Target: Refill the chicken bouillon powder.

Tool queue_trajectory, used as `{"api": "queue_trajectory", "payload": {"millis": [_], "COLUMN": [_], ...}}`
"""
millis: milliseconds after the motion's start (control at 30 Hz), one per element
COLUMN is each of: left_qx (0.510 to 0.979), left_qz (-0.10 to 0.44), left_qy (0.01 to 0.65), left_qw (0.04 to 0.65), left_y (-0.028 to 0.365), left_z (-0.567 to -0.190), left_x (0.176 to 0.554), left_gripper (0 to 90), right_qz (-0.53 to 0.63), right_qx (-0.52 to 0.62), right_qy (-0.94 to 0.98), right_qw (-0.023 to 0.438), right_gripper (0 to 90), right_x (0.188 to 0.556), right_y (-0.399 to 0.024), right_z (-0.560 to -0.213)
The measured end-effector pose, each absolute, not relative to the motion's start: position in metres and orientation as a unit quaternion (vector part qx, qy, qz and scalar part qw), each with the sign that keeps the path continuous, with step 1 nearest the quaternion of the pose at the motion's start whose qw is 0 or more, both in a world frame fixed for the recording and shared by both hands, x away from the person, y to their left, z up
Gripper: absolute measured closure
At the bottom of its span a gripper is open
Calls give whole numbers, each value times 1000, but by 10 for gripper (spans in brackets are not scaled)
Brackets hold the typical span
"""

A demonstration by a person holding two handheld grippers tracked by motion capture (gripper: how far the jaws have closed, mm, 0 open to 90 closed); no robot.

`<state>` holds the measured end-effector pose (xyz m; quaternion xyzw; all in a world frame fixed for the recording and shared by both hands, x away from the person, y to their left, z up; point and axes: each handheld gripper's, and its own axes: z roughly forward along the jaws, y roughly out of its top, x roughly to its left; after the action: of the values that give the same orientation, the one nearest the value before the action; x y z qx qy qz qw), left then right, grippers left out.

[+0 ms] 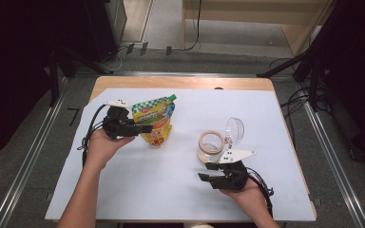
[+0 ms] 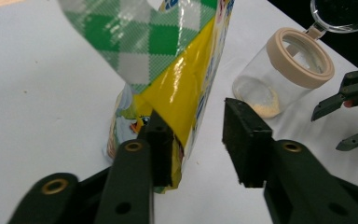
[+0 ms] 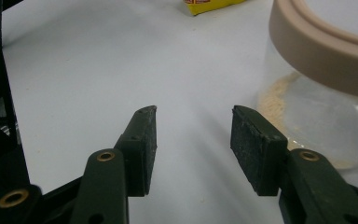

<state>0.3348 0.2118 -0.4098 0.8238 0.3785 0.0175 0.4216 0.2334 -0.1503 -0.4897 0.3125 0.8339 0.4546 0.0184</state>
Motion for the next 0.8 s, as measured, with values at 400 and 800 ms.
{"api": "queue_trajectory", "payload": {"millis": [400, 800], "left_qx": [815, 819], "left_qz": [50, 45], "left_qy": [392, 387], "left_qw": [425, 421], "left_y": [204, 204], "left_z": [-414, -405], "left_x": [336, 332], "left_gripper": [849, 892], "right_qz": [460, 457], "right_qx": [292, 296], "right_qy": [838, 839], "right_qw": [15, 11], "right_gripper": [515, 516], "right_x": [230, 233], "right_y": [-122, -111], "right_z": [-498, -510]}}
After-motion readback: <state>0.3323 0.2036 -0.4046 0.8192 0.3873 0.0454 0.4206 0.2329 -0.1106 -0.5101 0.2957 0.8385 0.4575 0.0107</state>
